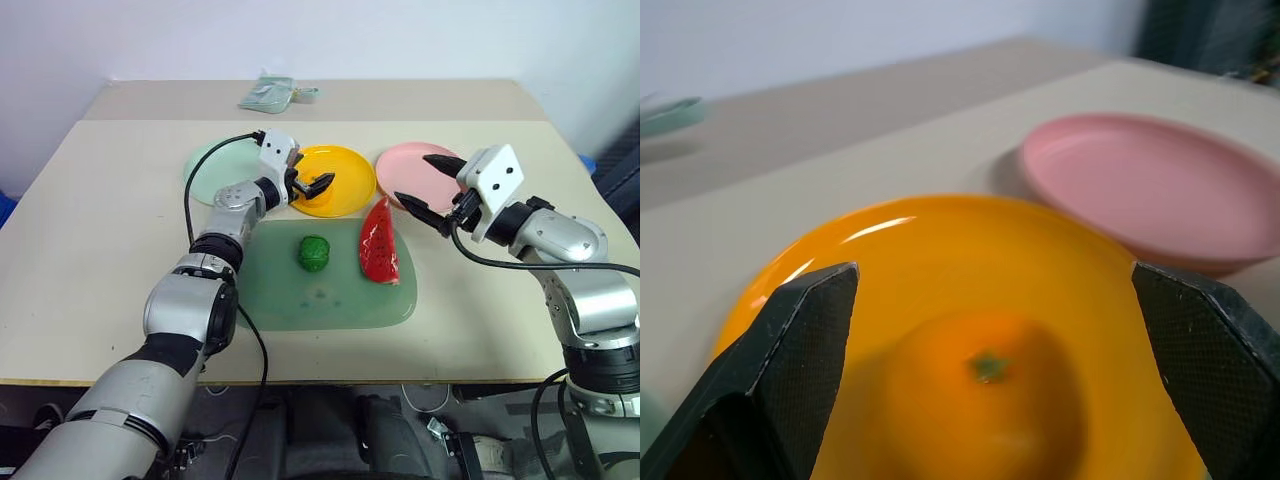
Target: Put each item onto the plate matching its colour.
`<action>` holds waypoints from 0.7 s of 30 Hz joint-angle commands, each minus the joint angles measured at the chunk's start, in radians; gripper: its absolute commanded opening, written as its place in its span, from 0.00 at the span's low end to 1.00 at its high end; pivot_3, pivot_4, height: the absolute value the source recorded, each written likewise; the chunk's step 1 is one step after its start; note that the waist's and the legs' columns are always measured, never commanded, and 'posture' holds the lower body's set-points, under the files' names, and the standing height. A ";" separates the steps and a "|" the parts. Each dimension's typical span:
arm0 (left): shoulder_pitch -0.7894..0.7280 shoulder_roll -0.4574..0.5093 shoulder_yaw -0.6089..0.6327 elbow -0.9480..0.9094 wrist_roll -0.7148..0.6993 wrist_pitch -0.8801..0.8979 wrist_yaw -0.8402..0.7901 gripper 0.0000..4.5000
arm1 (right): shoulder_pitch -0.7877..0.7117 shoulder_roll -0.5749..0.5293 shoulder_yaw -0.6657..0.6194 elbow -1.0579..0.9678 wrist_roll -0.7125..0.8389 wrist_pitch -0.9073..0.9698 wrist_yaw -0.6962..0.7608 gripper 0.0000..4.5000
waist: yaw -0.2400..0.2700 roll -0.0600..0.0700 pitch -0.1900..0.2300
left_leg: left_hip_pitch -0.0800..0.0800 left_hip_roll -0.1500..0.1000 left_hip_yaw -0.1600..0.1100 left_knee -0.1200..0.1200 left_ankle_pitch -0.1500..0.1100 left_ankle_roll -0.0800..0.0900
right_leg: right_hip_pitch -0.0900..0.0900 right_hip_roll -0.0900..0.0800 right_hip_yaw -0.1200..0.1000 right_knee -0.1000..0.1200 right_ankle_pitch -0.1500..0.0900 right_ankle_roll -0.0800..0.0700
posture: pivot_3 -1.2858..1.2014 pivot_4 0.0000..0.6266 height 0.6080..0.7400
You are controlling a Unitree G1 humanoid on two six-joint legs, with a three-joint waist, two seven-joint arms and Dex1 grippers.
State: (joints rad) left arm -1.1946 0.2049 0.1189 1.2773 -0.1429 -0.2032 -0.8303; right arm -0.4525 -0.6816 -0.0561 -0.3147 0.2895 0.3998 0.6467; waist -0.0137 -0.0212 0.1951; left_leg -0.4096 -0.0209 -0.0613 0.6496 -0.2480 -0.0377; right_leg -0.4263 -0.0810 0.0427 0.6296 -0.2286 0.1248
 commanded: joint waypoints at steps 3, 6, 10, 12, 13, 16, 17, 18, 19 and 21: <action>0.057 0.101 0.039 -0.354 -0.214 0.186 -0.552 0.99 | -0.014 -0.004 -0.040 -0.040 0.044 0.002 0.023 0.76 | -0.008 0.001 0.000 | 0.000 0.000 0.000 -0.001 0.000 0.000 | 0.000 0.001 0.000 0.000 0.000 0.000 | 0.52 0.24 1.00; 0.198 0.167 -0.006 -0.596 -0.279 0.346 -0.692 0.99 | -0.016 -0.008 -0.039 -0.035 0.062 0.000 0.050 0.76 | -0.014 0.003 -0.001 | 0.001 0.001 0.000 -0.002 0.000 0.000 | 0.000 0.000 0.001 0.000 0.000 0.000 | 0.52 0.24 1.00; 0.359 0.211 -0.061 -0.741 -0.239 0.288 -0.718 0.99 | -0.011 -0.047 -0.023 -0.032 0.053 -0.034 0.120 0.76 | -0.008 0.003 -0.001 | 0.001 0.001 0.000 -0.001 0.000 0.000 | 0.000 0.000 0.001 0.001 0.000 0.000 | 0.52 0.24 1.00; 0.403 0.214 -0.087 -0.751 -0.201 0.229 -0.694 0.99 | -0.009 -0.067 -0.019 -0.029 0.052 -0.046 0.155 0.76 | 0.004 0.002 -0.001 | 0.001 0.001 0.000 0.001 0.000 0.000 | 0.000 0.000 0.001 0.001 0.000 0.000 | 0.52 0.24 1.00; 0.421 0.203 -0.092 -0.752 -0.188 0.187 -0.673 0.99 | -0.007 -0.074 -0.014 -0.025 0.044 -0.056 0.166 0.76 | 0.007 0.002 -0.001 | 0.001 0.001 0.000 0.002 0.000 0.000 | 0.001 0.000 0.001 0.001 0.000 0.000 | 0.52 0.24 1.00; 0.451 0.168 -0.109 -0.729 -0.144 0.043 -0.610 0.99 | -0.008 -0.070 0.001 -0.015 0.036 -0.059 0.174 0.76 | 0.010 0.002 -0.001 | 0.001 0.000 0.000 0.003 0.000 0.000 | 0.002 0.000 0.001 0.000 0.000 0.000 | 0.52 0.24 1.00; 0.459 0.161 -0.121 -0.714 -0.121 0.000 -0.592 0.99 | -0.006 -0.065 0.007 -0.016 0.029 -0.065 0.172 0.76 | 0.009 0.002 -0.001 | 0.001 0.000 0.000 0.002 0.000 0.000 | 0.002 0.000 0.001 0.000 0.000 0.000 | 0.52 0.24 1.00; 0.466 0.157 -0.135 -0.699 -0.101 -0.033 -0.582 0.99 | -0.006 -0.060 0.009 -0.019 0.028 -0.062 0.169 0.76 | 0.007 0.002 -0.001 | 0.001 0.000 0.000 0.002 0.000 0.000 | 0.002 0.000 0.001 0.000 0.000 0.000 | 0.52 0.24 1.00; 0.470 0.149 -0.141 -0.687 -0.094 -0.045 -0.570 0.99 | -0.006 -0.058 0.011 -0.021 0.025 -0.062 0.168 0.76 | 0.004 0.002 -0.001 | 0.001 0.001 0.000 0.002 0.000 0.000 | 0.002 0.000 0.001 0.000 0.000 0.000 | 0.52 0.24 1.00; 0.471 0.130 -0.150 -0.649 -0.083 -0.070 -0.543 0.99 | -0.011 -0.055 0.011 -0.025 0.024 -0.055 0.165 0.76 | 0.002 0.002 -0.001 | 0.001 0.001 0.000 0.002 0.000 0.000 | 0.002 0.000 0.001 0.000 0.000 0.000 | 0.52 0.24 1.00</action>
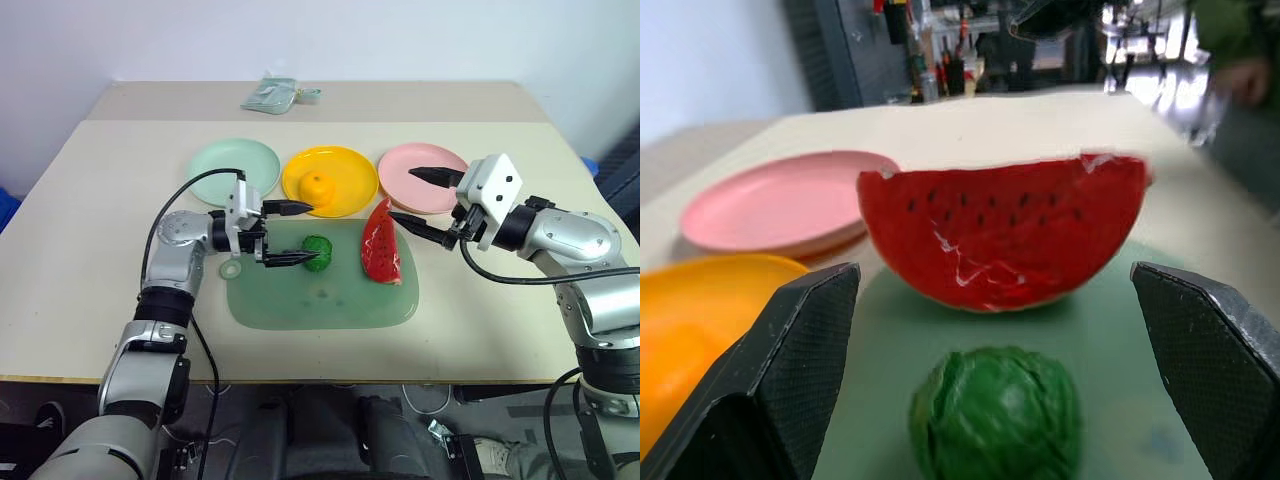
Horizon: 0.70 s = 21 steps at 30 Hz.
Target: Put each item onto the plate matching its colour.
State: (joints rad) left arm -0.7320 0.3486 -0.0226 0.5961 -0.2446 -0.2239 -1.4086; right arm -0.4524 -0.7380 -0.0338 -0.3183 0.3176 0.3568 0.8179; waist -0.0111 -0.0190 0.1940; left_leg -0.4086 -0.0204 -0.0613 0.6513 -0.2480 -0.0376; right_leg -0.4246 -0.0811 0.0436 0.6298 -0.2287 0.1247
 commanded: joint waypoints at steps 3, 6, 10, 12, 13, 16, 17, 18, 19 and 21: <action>0.007 -0.039 -0.042 0.100 0.051 -0.066 0.048 0.99 | -0.009 -0.002 -0.013 -0.026 -0.006 -0.007 -0.009 0.76 | -0.002 0.000 0.000 | 0.000 0.000 0.000 0.000 0.000 0.000 | 0.000 0.000 0.000 0.000 0.000 0.000 | 0.52 0.24 1.00; -0.010 -0.063 -0.069 0.182 0.092 -0.106 0.084 0.99 | -0.005 -0.005 -0.016 -0.030 -0.007 -0.005 -0.011 0.76 | -0.001 0.000 0.000 | 0.000 0.000 0.000 0.000 0.000 0.000 | 0.000 0.000 0.000 0.000 0.000 0.000 | 0.52 0.24 1.00; -0.041 -0.081 -0.068 0.233 0.097 -0.124 0.103 0.69 | -0.005 -0.008 -0.024 -0.045 -0.001 0.005 -0.017 0.76 | 0.002 0.000 0.000 | 0.000 0.000 0.000 0.000 0.000 0.000 | 0.000 0.000 0.000 0.000 0.000 0.000 | 0.52 0.24 1.00; -0.057 -0.090 -0.044 0.230 0.067 -0.090 0.120 0.59 | -0.003 -0.010 -0.026 -0.050 -0.001 0.008 -0.018 0.76 | 0.000 0.000 0.000 | 0.000 0.000 0.000 0.000 0.000 0.000 | 0.000 0.000 0.000 0.000 0.000 0.000 | 0.52 0.24 1.00; -0.064 -0.089 -0.037 0.224 0.058 -0.087 0.122 0.59 | -0.003 -0.011 -0.028 -0.052 -0.001 0.008 -0.019 0.76 | 0.000 0.000 0.000 | 0.000 0.000 0.000 0.000 0.000 0.000 | 0.000 0.000 0.000 0.000 0.000 0.000 | 0.52 0.24 1.00; -0.076 -0.075 0.013 0.170 0.001 -0.028 0.152 0.59 | -0.002 -0.013 -0.033 -0.056 -0.001 0.009 -0.022 0.76 | -0.001 0.000 0.000 | 0.000 0.000 0.000 0.000 0.000 0.000 | 0.000 0.000 0.000 0.000 0.000 0.000 | 0.52 0.24 1.00; -0.081 -0.063 0.044 0.141 -0.025 0.017 0.183 0.59 | -0.002 -0.013 -0.035 -0.057 0.000 0.009 -0.025 0.76 | -0.002 0.000 0.000 | 0.000 0.000 0.000 0.000 0.000 0.000 | 0.000 0.000 0.000 0.000 0.000 0.000 | 0.52 0.24 1.00; -0.082 -0.055 0.062 0.116 -0.041 0.050 0.206 0.59 | 0.000 -0.014 -0.037 -0.058 0.001 0.009 -0.026 0.76 | -0.004 0.000 0.000 | 0.000 0.000 0.000 0.000 0.000 0.000 | 0.000 0.000 0.000 0.000 0.000 0.000 | 0.52 0.24 1.00; -0.090 -0.042 0.088 0.101 -0.051 0.082 0.249 0.59 | -0.003 -0.010 -0.040 -0.058 0.005 0.013 -0.030 0.76 | -0.004 0.000 0.000 | 0.000 0.000 0.000 0.000 0.000 0.000 | 0.000 0.000 0.000 0.000 0.000 0.000 | 0.52 0.24 1.00; -0.131 -0.003 0.161 0.128 -0.038 0.099 0.436 0.59 | -0.013 0.001 -0.038 -0.049 0.003 0.013 -0.042 0.76 | -0.004 0.000 0.000 | 0.000 0.000 -0.001 0.000 0.000 0.000 | -0.001 0.000 0.000 0.001 0.000 0.000 | 0.52 0.24 1.00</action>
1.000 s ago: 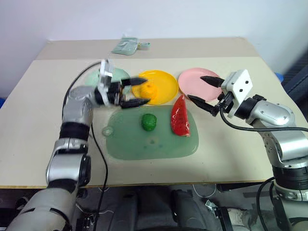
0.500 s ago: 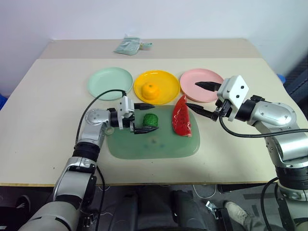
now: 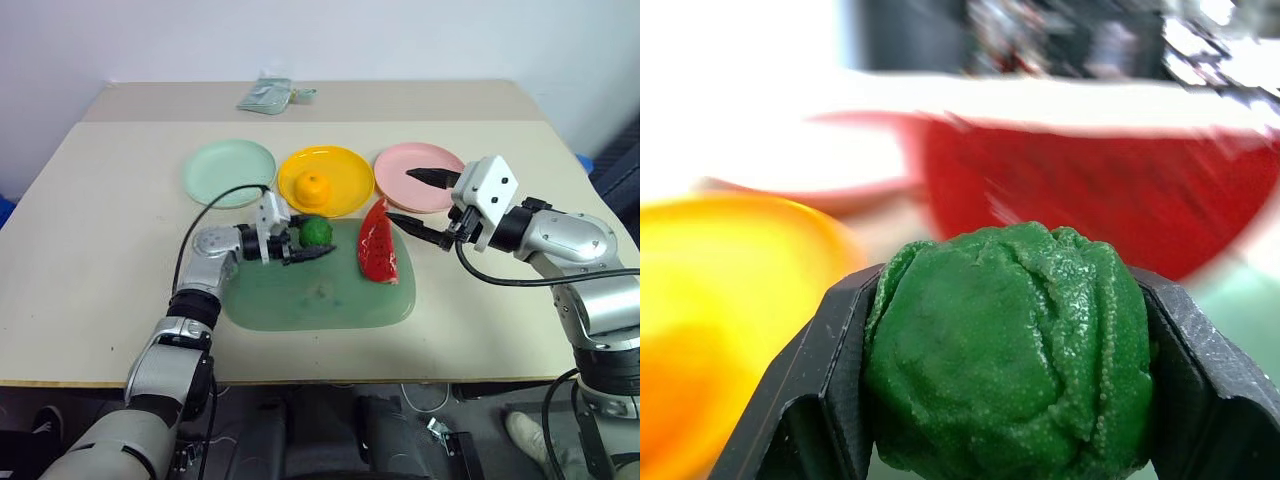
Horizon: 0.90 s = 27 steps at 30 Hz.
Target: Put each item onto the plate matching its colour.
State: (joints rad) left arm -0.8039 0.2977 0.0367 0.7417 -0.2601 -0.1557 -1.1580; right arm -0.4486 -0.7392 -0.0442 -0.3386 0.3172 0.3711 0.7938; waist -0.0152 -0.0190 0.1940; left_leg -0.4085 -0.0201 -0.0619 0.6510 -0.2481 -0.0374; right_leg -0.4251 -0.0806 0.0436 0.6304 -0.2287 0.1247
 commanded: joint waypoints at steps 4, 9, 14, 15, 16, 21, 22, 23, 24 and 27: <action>-0.117 0.094 0.171 0.087 0.032 -0.052 0.455 0.59 | -0.055 0.026 -0.021 0.046 -0.040 -0.029 -0.064 0.76 | 0.002 0.000 0.000 | 0.000 0.000 0.000 0.000 0.000 0.000 | 0.000 0.000 0.000 0.000 0.000 0.000 | 0.52 0.24 1.00; -0.200 0.108 0.207 0.310 0.084 -0.111 0.712 0.59 | -0.117 0.045 -0.014 0.136 -0.065 -0.056 -0.079 0.76 | 0.009 0.000 0.000 | 0.000 -0.001 0.000 0.001 0.000 0.000 | 0.000 -0.001 0.000 0.000 0.000 0.000 | 0.52 0.24 1.00; -0.233 0.095 0.181 0.427 0.137 -0.150 0.802 0.70 | -0.128 0.053 -0.009 0.144 -0.072 -0.067 -0.070 0.76 | 0.007 0.000 0.000 | 0.000 -0.001 0.000 0.000 0.000 0.000 | 0.000 -0.001 0.000 0.000 0.000 0.000 | 0.52 0.24 1.00; -0.236 0.093 0.182 0.442 0.139 -0.156 0.810 0.82 | -0.123 0.053 -0.008 0.139 -0.074 -0.068 -0.070 0.76 | 0.005 0.000 0.000 | 0.000 -0.001 0.000 0.000 0.000 0.000 | 0.000 -0.001 0.000 0.000 0.000 0.000 | 0.52 0.24 1.00; -0.240 0.087 0.191 0.455 0.129 -0.150 0.802 0.92 | -0.118 0.053 -0.008 0.134 -0.075 -0.068 -0.070 0.76 | 0.004 0.000 0.000 | 0.000 -0.001 0.000 0.000 0.000 0.000 | 0.000 -0.001 0.000 0.000 0.000 0.000 | 0.52 0.24 1.00; -0.252 0.082 0.204 0.461 0.112 -0.170 0.760 0.99 | -0.092 0.043 -0.016 0.099 -0.074 -0.057 -0.067 0.76 | 0.003 0.000 0.000 | 0.000 -0.001 0.000 -0.001 0.000 0.000 | 0.000 -0.001 0.000 0.000 0.000 0.000 | 0.52 0.24 1.00; -0.254 0.079 0.216 0.443 0.086 -0.176 0.701 0.99 | -0.086 0.039 -0.018 0.090 -0.071 -0.046 -0.066 0.76 | 0.003 0.000 0.000 | 0.000 -0.001 0.000 -0.001 0.000 0.000 | 0.000 -0.001 0.000 0.000 0.000 0.000 | 0.52 0.24 1.00; -0.254 0.074 0.228 0.421 0.054 -0.170 0.633 0.99 | -0.079 0.036 -0.021 0.079 -0.063 -0.030 -0.063 0.76 | 0.003 0.000 0.000 | 0.000 -0.001 0.000 -0.001 0.000 0.000 | 0.000 -0.001 0.000 0.000 0.000 0.000 | 0.52 0.24 1.00; -0.249 0.075 0.233 0.386 0.024 -0.155 0.550 0.99 | -0.069 0.034 -0.025 0.057 -0.040 0.007 -0.058 0.76 | 0.004 0.000 0.000 | 0.000 -0.001 0.000 -0.001 0.000 0.000 | 0.000 -0.001 0.000 0.000 0.000 0.000 | 0.52 0.24 1.00; -0.196 0.097 0.201 0.215 -0.055 -0.062 0.247 0.99 | -0.046 0.031 -0.030 -0.034 0.039 0.170 -0.059 0.76 | 0.002 0.000 0.000 | -0.001 -0.001 0.000 -0.001 0.000 0.000 | 0.000 -0.001 -0.001 -0.001 0.000 0.000 | 0.52 0.24 1.00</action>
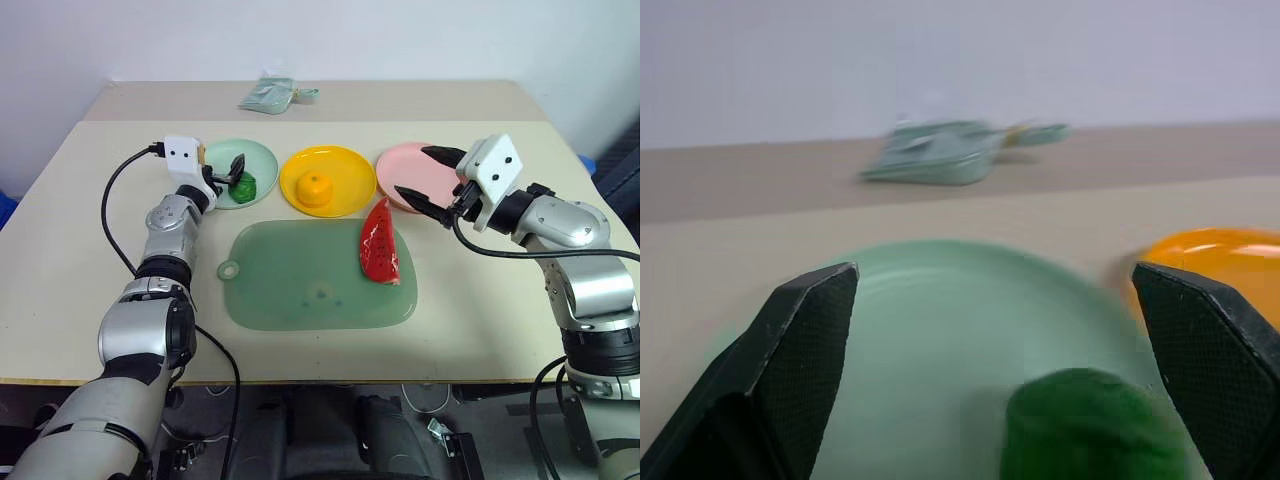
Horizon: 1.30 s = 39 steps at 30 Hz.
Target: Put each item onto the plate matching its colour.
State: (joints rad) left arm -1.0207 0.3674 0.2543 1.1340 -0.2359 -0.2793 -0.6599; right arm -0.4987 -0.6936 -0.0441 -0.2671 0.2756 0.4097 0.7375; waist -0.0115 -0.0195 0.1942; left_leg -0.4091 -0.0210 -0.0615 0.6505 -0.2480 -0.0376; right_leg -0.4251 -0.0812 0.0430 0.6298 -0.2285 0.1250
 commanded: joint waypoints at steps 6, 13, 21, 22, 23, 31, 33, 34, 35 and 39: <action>0.213 0.149 -0.087 -0.597 -0.263 0.379 -0.692 0.99 | -0.109 0.058 -0.015 -0.237 0.168 0.493 -0.180 0.76 | -0.030 0.001 0.000 | 0.001 0.001 0.000 -0.002 0.000 0.000 | 0.000 0.001 0.001 0.001 0.000 -0.001 | 0.52 0.24 1.00; 0.321 0.299 -0.125 -0.738 -0.302 0.528 -0.906 0.99 | -0.313 0.233 -0.011 -0.238 0.094 1.029 -0.469 0.76 | -0.023 0.001 0.000 | 0.001 0.001 -0.001 -0.002 0.000 0.000 | -0.002 0.000 0.001 0.001 0.000 -0.001 | 0.52 0.24 1.00; 0.335 0.266 -0.124 -0.734 -0.287 0.481 -0.883 0.99 | -0.476 0.290 -0.149 -0.026 0.270 1.205 -0.564 0.76 | -0.004 0.001 0.000 | 0.000 0.001 0.000 -0.001 0.000 0.000 | -0.002 0.000 0.001 0.001 0.000 -0.001 | 0.52 0.24 1.00; 0.335 0.258 -0.125 -0.737 -0.287 0.480 -0.879 0.99 | -0.480 0.292 -0.151 -0.001 0.311 1.205 -0.598 0.76 | -0.004 0.001 0.000 | 0.000 0.001 0.000 -0.001 0.000 0.000 | -0.002 0.000 0.001 0.001 0.000 -0.001 | 0.52 0.24 1.00; 0.335 0.253 -0.128 -0.739 -0.286 0.477 -0.880 0.99 | -0.480 0.281 -0.123 0.001 0.343 1.205 -0.627 0.76 | -0.004 0.001 0.000 | 0.000 0.001 0.000 -0.001 0.000 0.000 | -0.002 0.000 0.001 0.001 0.000 -0.001 | 0.52 0.24 1.00; 0.319 0.256 -0.135 -0.732 -0.312 0.549 -0.900 0.99 | -0.414 0.315 -0.069 0.040 0.548 1.205 -0.920 0.76 | -0.020 0.001 0.000 | 0.000 0.001 0.000 -0.003 0.000 0.000 | -0.003 0.000 0.001 0.001 0.000 -0.001 | 0.52 0.24 1.00; 0.328 0.259 -0.136 -0.740 -0.308 0.547 -0.899 0.99 | -0.437 0.301 -0.049 0.052 0.588 1.205 -0.952 0.76 | -0.024 0.002 0.000 | 0.000 0.001 0.000 -0.003 0.000 0.000 | -0.003 0.000 0.001 0.001 0.000 -0.001 | 0.52 0.24 1.00; 0.332 0.260 -0.137 -0.744 -0.305 0.545 -0.898 0.99 | -0.440 0.299 -0.047 0.058 0.612 1.205 -0.971 0.76 | -0.026 0.002 0.000 | 0.000 0.001 0.000 -0.003 0.000 0.000 | -0.003 0.000 0.001 0.001 0.000 -0.001 | 0.52 0.24 1.00; 0.337 0.260 -0.136 -0.752 -0.308 0.551 -0.895 0.99 | -0.433 0.278 -0.025 0.051 0.614 1.205 -0.990 0.76 | -0.028 0.001 0.000 | 0.000 0.001 0.000 -0.003 0.000 0.000 | -0.003 0.000 0.001 0.001 0.000 -0.001 | 0.52 0.24 1.00; 0.350 0.260 -0.131 -0.777 -0.312 0.554 -0.883 0.99 | -0.389 0.260 -0.010 0.046 0.668 1.205 -1.065 0.76 | -0.029 0.001 0.000 | 0.000 0.001 0.000 -0.003 0.000 0.000 | -0.003 0.000 0.001 0.001 0.000 -0.001 | 0.52 0.24 1.00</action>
State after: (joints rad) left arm -0.6703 0.6130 0.1060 0.3912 -0.5337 0.2769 -1.5437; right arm -0.8882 -0.4261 -0.0553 -0.1948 0.9001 1.6078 -0.3053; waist -0.0409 -0.0181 0.1942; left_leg -0.4095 -0.0198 -0.0616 0.6473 -0.2481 -0.0373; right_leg -0.4281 -0.0812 0.0437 0.6307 -0.2288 0.1243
